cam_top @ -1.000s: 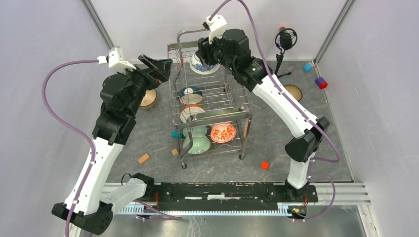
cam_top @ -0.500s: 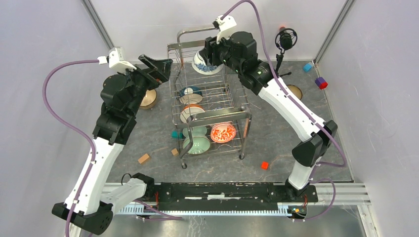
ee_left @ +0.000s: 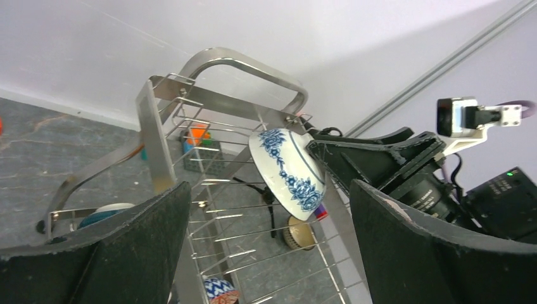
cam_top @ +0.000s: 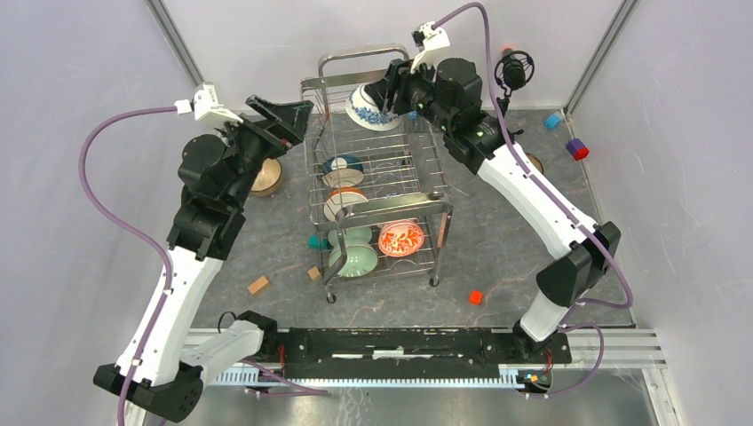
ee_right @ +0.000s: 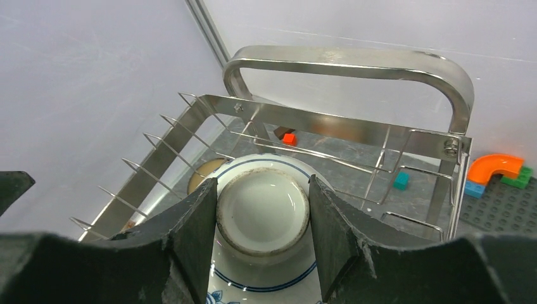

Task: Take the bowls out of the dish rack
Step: Pick up the bowl from the dish rack.

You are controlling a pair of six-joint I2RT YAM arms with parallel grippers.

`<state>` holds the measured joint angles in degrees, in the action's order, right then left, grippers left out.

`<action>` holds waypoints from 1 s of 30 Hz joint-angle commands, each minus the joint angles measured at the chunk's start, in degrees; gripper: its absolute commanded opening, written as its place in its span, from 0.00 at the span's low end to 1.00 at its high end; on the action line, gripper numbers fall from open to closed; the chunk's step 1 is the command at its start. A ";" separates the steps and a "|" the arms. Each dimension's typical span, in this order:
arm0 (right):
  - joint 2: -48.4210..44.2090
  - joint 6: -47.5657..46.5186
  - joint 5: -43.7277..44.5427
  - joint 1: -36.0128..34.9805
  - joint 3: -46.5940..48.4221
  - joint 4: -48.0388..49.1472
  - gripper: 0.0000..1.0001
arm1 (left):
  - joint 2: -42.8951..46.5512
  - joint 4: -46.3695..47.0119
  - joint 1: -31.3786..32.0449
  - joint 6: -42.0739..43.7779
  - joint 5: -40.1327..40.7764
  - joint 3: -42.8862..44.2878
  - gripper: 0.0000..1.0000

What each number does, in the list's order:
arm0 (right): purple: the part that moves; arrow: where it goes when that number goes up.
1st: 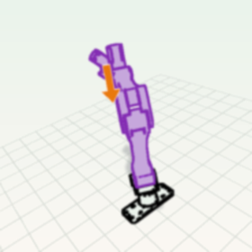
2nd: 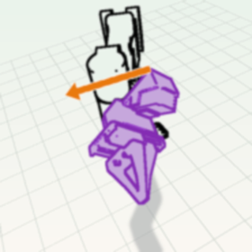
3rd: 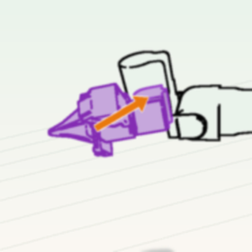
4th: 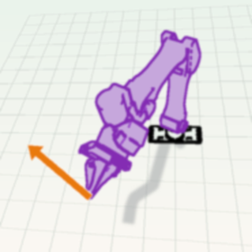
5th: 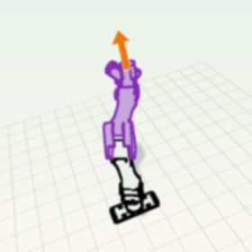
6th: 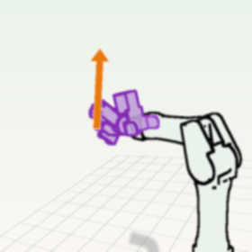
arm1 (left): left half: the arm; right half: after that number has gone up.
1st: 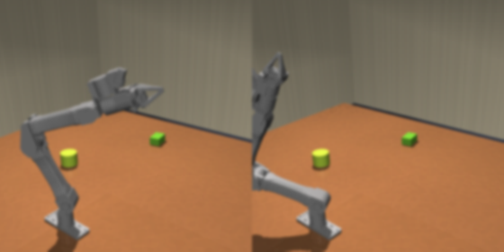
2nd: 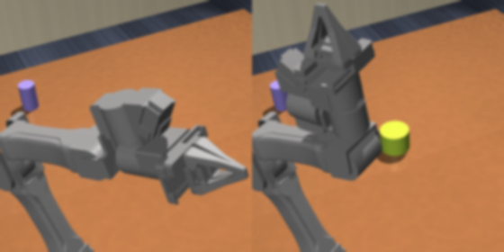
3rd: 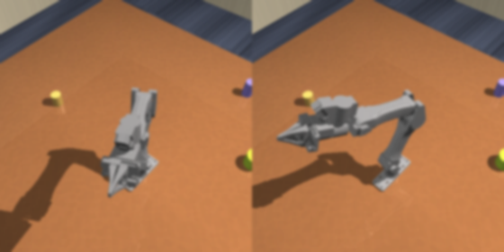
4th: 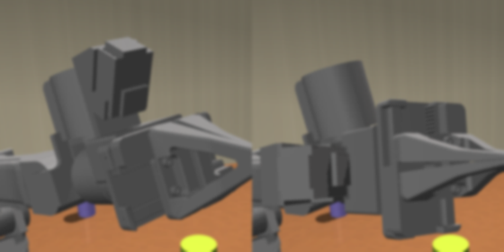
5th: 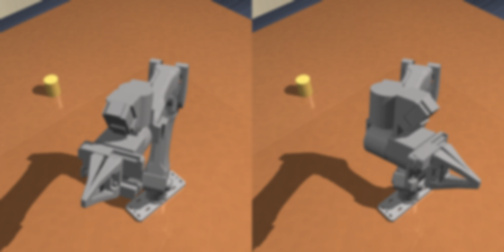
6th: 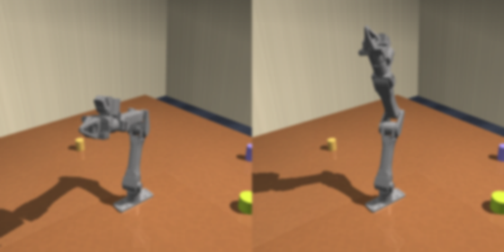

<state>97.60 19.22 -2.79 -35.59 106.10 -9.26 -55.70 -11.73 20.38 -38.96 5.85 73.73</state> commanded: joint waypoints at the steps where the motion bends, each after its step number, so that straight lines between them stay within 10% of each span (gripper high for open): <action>1: -4.29 6.64 -3.92 1.09 -2.93 8.70 0.00 | 0.17 5.73 0.14 -5.68 -4.06 -0.38 1.00; 30: -9.00 25.12 -10.86 5.07 -16.74 25.82 0.00 | -11.34 21.90 0.17 -30.27 -24.73 -4.43 0.98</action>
<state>91.07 42.04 -13.30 -30.92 90.28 11.70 -64.62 11.44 19.09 -63.37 -10.37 68.05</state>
